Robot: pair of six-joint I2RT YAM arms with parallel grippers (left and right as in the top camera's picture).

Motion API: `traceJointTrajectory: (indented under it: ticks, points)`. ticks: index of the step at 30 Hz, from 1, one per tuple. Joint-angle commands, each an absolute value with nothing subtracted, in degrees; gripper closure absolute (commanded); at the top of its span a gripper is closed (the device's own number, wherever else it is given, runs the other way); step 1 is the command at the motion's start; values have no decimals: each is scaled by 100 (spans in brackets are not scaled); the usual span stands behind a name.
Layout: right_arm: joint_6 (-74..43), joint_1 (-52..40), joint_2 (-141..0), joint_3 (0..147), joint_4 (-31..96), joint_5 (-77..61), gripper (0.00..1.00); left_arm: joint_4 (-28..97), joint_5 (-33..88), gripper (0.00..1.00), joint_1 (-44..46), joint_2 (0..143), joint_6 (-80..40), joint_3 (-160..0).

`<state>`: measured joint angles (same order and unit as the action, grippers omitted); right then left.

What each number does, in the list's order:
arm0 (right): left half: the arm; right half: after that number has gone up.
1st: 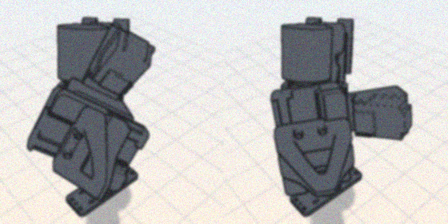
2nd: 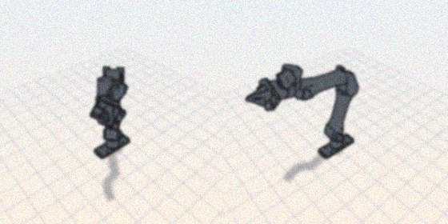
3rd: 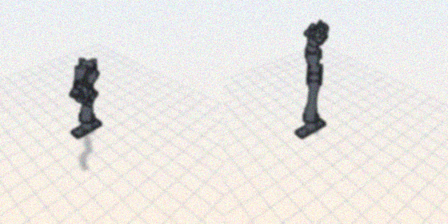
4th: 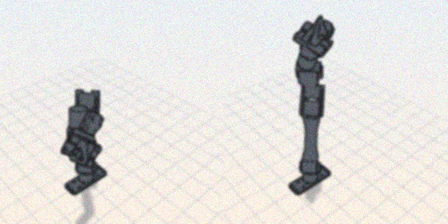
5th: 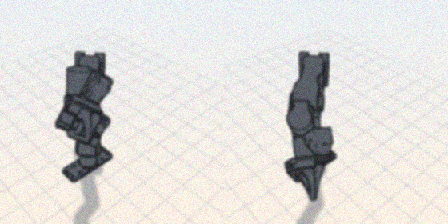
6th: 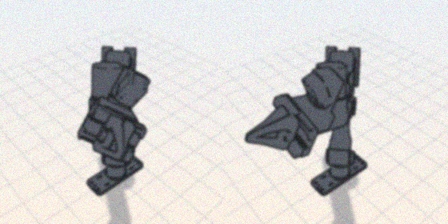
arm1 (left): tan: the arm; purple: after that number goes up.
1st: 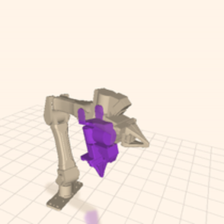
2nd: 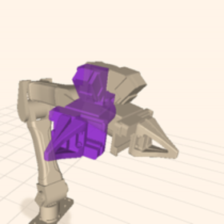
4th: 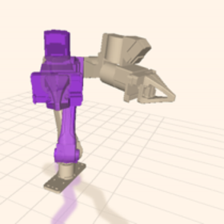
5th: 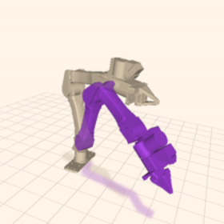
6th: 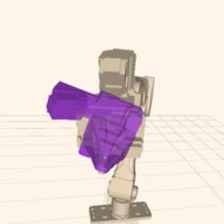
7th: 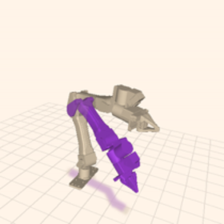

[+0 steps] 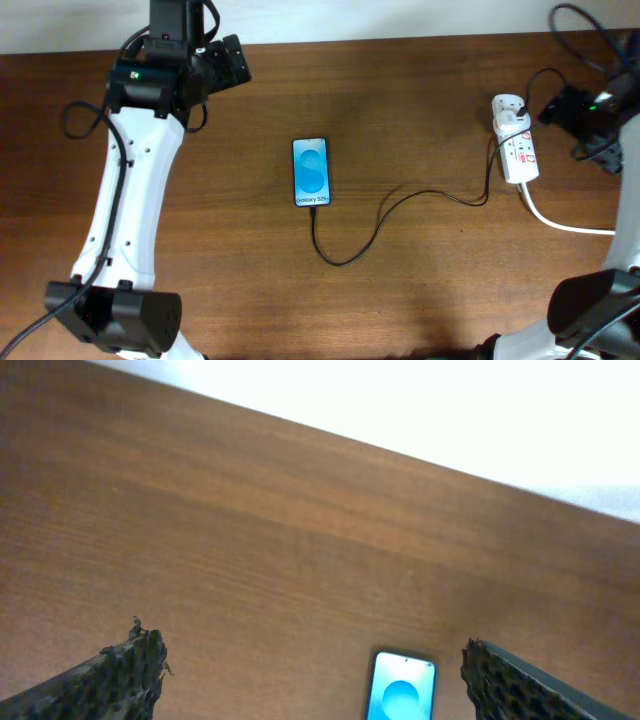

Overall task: Plug charger to phone and switch on socket
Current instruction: 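Move the right gripper over the power strip's orange switch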

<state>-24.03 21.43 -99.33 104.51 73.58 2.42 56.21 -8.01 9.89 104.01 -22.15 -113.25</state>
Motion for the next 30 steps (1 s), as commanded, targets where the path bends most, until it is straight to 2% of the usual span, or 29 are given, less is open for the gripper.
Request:
traceJointTrajectory:
  ticks: [1,6,10,19,30]
  points:
    - [-2423,2589,-10171,10357,6705,532,2,5638,-867,1,996,10499,-2292,-11308]
    - [-1800,2783,-11142,10178,5996,816,2,5649,-867,0,996,10499,-2292,-11308]
    - [-880,2783,-12068,10178,5452,-327,2,5649,-867,1,996,10499,-2292,-11308]
    - [-930,2827,-12862,10178,5002,-368,2,5649,-867,1,996,10499,-2292,-11308]
    - [-1140,2853,-12991,10178,4665,-460,2,5649,-867,1,996,10499,-2290,-11308]
